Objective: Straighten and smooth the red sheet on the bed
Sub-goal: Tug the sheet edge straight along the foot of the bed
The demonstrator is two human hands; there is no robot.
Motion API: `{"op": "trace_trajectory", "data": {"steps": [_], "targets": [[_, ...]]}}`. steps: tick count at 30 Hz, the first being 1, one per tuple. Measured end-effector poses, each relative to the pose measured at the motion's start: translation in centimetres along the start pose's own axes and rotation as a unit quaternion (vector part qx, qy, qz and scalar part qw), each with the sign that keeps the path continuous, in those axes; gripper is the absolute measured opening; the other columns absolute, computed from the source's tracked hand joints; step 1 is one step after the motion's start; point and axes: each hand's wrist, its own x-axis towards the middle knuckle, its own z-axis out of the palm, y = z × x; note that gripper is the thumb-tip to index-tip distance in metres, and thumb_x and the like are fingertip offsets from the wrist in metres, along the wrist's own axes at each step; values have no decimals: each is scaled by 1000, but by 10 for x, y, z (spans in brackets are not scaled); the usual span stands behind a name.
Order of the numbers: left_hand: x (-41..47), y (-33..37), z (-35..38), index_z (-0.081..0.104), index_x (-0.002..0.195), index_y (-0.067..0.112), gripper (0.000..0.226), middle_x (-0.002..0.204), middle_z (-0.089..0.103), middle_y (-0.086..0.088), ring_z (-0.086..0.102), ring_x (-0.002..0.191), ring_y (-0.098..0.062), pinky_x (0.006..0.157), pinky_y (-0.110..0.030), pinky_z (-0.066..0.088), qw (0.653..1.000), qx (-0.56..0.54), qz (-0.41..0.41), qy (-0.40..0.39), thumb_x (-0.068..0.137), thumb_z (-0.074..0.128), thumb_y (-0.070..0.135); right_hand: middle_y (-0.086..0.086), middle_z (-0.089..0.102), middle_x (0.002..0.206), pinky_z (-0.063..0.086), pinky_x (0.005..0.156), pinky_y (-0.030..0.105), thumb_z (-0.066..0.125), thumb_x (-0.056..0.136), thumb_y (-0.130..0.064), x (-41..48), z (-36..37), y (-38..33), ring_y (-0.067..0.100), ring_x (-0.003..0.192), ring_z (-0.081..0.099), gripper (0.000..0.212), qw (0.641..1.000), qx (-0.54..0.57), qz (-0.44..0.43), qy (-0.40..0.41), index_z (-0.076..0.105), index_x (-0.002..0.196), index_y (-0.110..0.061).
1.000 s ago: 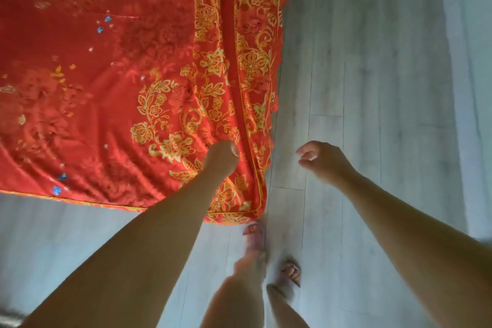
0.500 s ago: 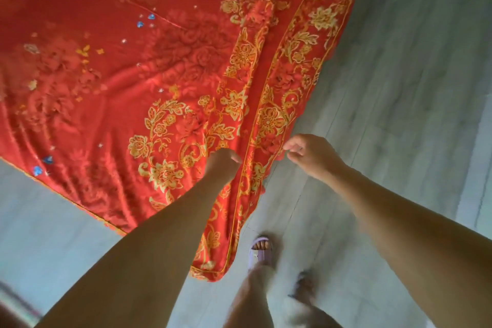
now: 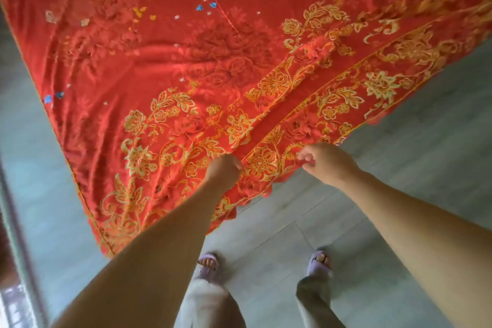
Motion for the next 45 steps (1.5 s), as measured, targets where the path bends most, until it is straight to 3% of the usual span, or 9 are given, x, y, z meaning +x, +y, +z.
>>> {"op": "trace_trajectory", "data": {"steps": [11,18,23,24,29,32,37,40,45], "targets": [[-3,6,48,69,107,14,25,118,65,-6,64,103,-28,82,-35,51,995,24,-89,32,84,61,18,-1,62,112,53,81,39,69,79,-21,86,-4,14,22,98,60,25,977,-136,-129,-100,63,102,-27],[0,7,76,60,113,13,30,116,61,-5,61,100,-31,73,-42,53,982,96,-124,107,83,58,13,-1,48,125,47,83,35,62,84,-15,118,10,29,24,114,48,46,934,-303,-153,-111,47,125,-32],[6,8,97,68,102,13,34,96,73,-8,69,85,-32,71,-41,59,978,27,-148,143,78,65,37,4,59,107,48,72,35,58,84,-10,143,20,48,28,101,57,30,898,-352,-258,-60,48,110,-22],[6,11,93,67,102,13,30,97,72,-9,69,85,-32,71,-41,58,979,88,-142,118,81,63,34,5,63,102,46,68,34,57,83,-10,147,20,49,28,96,60,23,897,-349,-264,-69,50,103,-21],[-14,29,108,46,129,9,36,123,59,-13,62,104,-37,75,-46,52,957,166,-205,121,93,43,7,0,70,90,46,65,27,63,80,-12,144,2,58,21,83,65,13,880,-314,-312,-172,62,82,-25],[-31,40,128,48,122,8,31,118,62,-12,63,103,-36,76,-44,51,958,172,-210,93,93,38,6,-4,72,90,44,68,22,70,75,-16,123,0,72,14,84,65,12,828,-325,-356,-285,69,85,-21],[-57,51,150,56,114,9,27,111,66,-11,65,100,-33,77,-41,52,960,128,-240,63,91,44,3,1,68,91,45,72,24,73,75,-14,95,23,102,14,80,60,28,785,-323,-327,-415,66,102,-17],[-62,41,150,63,100,7,17,107,67,-11,65,97,-34,79,-43,55,959,61,-269,62,84,60,5,2,66,100,46,81,29,67,80,-16,103,28,101,19,93,61,22,831,-272,-365,-319,66,101,-20],[-64,12,141,63,90,6,12,104,65,-15,63,92,-36,76,-43,53,936,-41,-296,184,79,63,1,4,58,106,49,87,38,71,78,-19,128,15,70,26,103,54,27,881,-206,-413,-107,60,103,-20]]}}
